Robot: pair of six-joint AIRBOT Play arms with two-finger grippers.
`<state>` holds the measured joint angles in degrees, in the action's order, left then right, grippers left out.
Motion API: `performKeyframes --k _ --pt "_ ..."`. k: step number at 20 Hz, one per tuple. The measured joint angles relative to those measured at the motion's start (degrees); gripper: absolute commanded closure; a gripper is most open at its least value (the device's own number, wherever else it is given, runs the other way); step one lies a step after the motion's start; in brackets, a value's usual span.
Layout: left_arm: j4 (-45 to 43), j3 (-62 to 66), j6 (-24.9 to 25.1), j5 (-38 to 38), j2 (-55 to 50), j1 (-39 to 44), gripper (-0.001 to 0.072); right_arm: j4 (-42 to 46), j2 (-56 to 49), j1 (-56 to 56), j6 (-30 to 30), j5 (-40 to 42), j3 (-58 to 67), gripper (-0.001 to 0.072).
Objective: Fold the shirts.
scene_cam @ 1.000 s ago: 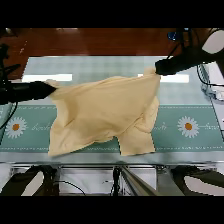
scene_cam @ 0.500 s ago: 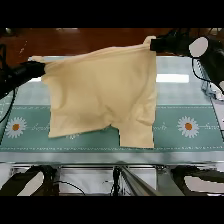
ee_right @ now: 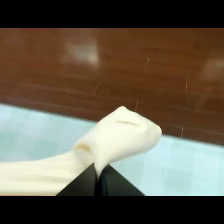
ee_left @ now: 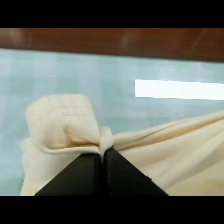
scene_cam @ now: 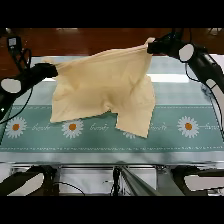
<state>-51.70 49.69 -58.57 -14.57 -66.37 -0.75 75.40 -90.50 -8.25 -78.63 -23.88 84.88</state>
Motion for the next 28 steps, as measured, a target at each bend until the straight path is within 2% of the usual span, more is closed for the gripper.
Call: performKeyframes --k 1,2,3,6,7,8,9,10,11,12,13,14,15,18,20,24,28 --pt "0.00 0.00 0.13 0.28 -1.38 0.20 0.0622 -0.02 -0.96 0.00 0.04 -0.74 0.00 0.0656" --pt "0.02 0.00 0.17 0.28 -2.58 0.33 0.0547 -0.02 -1.79 0.02 0.15 -1.46 0.00 0.0539" --pt "-0.15 0.00 0.33 0.63 -3.56 0.39 0.0529 0.07 -2.49 0.02 0.22 -2.25 0.00 0.0445" --pt "-0.13 0.00 0.37 -1.27 -5.18 0.35 0.0522 0.22 -3.37 0.07 0.31 -6.47 0.00 0.0434" --pt "-0.04 0.02 0.55 -3.10 -5.27 0.11 0.0467 0.22 -2.97 -0.02 0.35 -8.59 0.00 0.0434" --pt "-0.09 0.07 0.50 -4.39 -5.09 -0.46 0.0455 0.52 -2.19 -0.04 0.35 -10.67 0.00 0.0433" --pt "-0.11 0.07 0.48 -6.93 -4.68 -1.22 0.0455 2.05 -0.98 0.02 0.39 -12.83 0.00 0.0362" --pt "-0.11 0.07 0.48 -10.64 -4.04 -2.29 0.0455 3.58 0.42 0.07 0.28 -15.47 0.00 0.0262" --pt "-0.11 0.07 0.52 -14.73 -3.17 -3.85 0.0455 5.68 2.14 0.02 0.33 -18.38 0.00 0.0240" --pt "-0.79 0.07 0.22 -17.90 -2.32 -5.77 0.0413 8.24 3.89 0.02 0.33 -21.62 0.02 0.0239" --pt "-1.81 0.07 -0.42 -22.49 -1.49 -8.15 0.0280 10.91 5.38 0.00 0.33 -24.98 0.04 0.0238" --pt "-3.28 0.07 -1.27 -27.12 -0.94 -10.56 0.0099 14.32 6.64 0.04 0.33 -28.44 0.04 0.0236" --pt "-5.07 -0.07 -2.56 -32.30 -0.55 -13.35 0.0035 17.42 7.58 0.35 0.31 -32.11 0.04 0.0236" --pt "-10.51 -1.51 -5.25 -44.81 -0.02 -22.27 0.0035 20.46 8.79 3.50 0.20 -39.80 -0.57 0.0236" --pt "-10.78 -3.30 -4.59 -50.80 0.15 -27.78 0.0035 17.00 8.85 7.37 0.20 -42.58 -1.70 0.0236" --pt "-6.78 -7.34 -2.29 -56.89 -0.83 -34.58 0.0041 8.26 8.57 13.79 1.01 -45.33 -4.48 0.0236" --pt "-3.23 -9.05 -1.49 -61.81 -5.79 -36.61 0.0041 4.79 8.50 16.17 3.15 -46.88 -5.97 0.0236"
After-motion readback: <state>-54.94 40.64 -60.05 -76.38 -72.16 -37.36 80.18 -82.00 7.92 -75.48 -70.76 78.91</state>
